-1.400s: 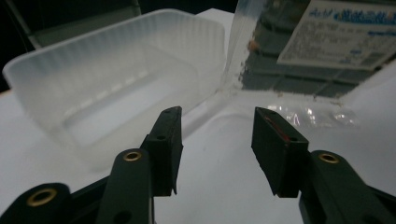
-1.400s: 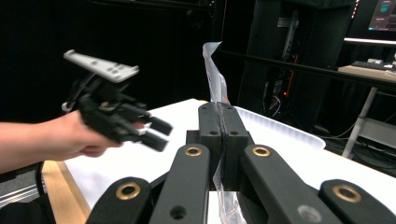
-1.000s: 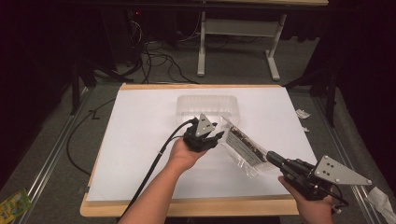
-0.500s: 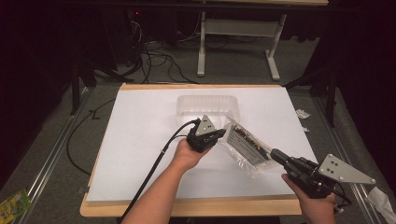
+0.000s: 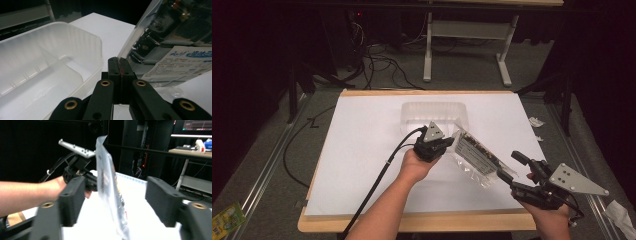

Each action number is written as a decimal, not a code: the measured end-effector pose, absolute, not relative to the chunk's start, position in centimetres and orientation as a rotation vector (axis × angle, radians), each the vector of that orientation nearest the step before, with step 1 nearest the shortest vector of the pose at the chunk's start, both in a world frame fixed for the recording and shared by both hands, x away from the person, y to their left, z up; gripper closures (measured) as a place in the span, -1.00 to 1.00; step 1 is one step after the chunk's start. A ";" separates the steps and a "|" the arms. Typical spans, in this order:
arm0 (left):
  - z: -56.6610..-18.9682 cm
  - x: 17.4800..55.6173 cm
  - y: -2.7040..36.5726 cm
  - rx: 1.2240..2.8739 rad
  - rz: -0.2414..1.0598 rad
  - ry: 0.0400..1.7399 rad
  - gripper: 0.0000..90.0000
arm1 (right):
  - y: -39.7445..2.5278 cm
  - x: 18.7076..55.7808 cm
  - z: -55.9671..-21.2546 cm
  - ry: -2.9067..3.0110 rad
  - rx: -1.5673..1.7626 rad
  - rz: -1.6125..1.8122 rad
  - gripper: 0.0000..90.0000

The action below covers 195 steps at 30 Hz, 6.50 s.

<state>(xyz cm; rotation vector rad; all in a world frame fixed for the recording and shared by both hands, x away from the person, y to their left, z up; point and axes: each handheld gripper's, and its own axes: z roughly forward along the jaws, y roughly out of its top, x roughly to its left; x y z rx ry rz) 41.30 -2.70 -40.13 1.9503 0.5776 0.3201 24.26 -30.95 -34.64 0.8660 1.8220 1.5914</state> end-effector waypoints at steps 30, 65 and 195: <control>-41.9 39.3 1.9 1.956 0.436 0.737 0.34 | -30.6 29.0 -40.8 1.897 0.980 1.451 0.62; -45.1 33.5 15.7 1.932 0.480 0.944 -0.30 | -31.4 28.7 -39.8 1.807 1.032 1.440 0.69; -44.9 33.4 16.1 1.934 0.444 0.882 -0.34 | -20.3 50.0 -39.1 2.010 1.163 1.501 -0.23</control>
